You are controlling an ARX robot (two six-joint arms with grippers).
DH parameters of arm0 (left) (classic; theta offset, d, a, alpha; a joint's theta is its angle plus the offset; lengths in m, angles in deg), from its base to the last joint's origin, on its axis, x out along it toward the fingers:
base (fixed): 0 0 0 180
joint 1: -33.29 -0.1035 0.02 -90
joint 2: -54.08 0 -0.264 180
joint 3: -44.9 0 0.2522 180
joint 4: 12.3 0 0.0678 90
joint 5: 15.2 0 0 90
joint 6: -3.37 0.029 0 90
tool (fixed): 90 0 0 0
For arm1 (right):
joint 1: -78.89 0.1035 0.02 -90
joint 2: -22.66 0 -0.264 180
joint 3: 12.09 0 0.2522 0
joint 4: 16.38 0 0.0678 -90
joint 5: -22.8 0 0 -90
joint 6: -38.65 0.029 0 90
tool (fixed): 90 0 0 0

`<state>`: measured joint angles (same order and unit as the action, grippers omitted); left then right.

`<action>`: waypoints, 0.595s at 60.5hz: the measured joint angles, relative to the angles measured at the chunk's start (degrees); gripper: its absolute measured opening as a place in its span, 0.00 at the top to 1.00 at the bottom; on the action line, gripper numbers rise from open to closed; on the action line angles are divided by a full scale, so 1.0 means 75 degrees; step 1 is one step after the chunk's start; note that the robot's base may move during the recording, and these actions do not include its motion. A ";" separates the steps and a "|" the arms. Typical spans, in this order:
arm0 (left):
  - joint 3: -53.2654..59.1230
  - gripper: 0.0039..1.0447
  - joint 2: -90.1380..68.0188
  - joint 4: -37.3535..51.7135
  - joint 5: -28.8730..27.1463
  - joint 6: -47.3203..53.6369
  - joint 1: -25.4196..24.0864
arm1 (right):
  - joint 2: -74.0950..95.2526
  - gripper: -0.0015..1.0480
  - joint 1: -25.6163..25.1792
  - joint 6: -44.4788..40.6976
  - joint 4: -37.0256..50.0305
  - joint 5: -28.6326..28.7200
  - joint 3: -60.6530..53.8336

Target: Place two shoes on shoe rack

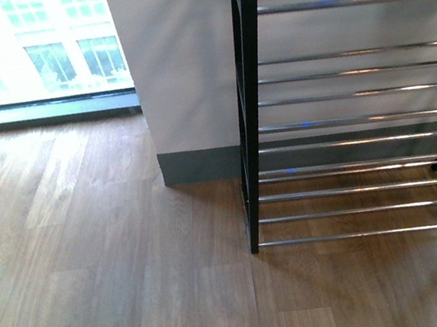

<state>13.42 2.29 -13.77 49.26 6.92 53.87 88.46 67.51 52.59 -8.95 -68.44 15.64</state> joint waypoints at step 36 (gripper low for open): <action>-0.0003 0.98 0.0000 0.0000 0.0003 0.0000 0.0000 | 0.0385 0.99 0.0189 -0.1035 0.3652 -0.0291 -0.0574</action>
<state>13.40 2.29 -13.77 49.28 6.92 53.87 91.35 68.93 44.83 18.44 -70.62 11.34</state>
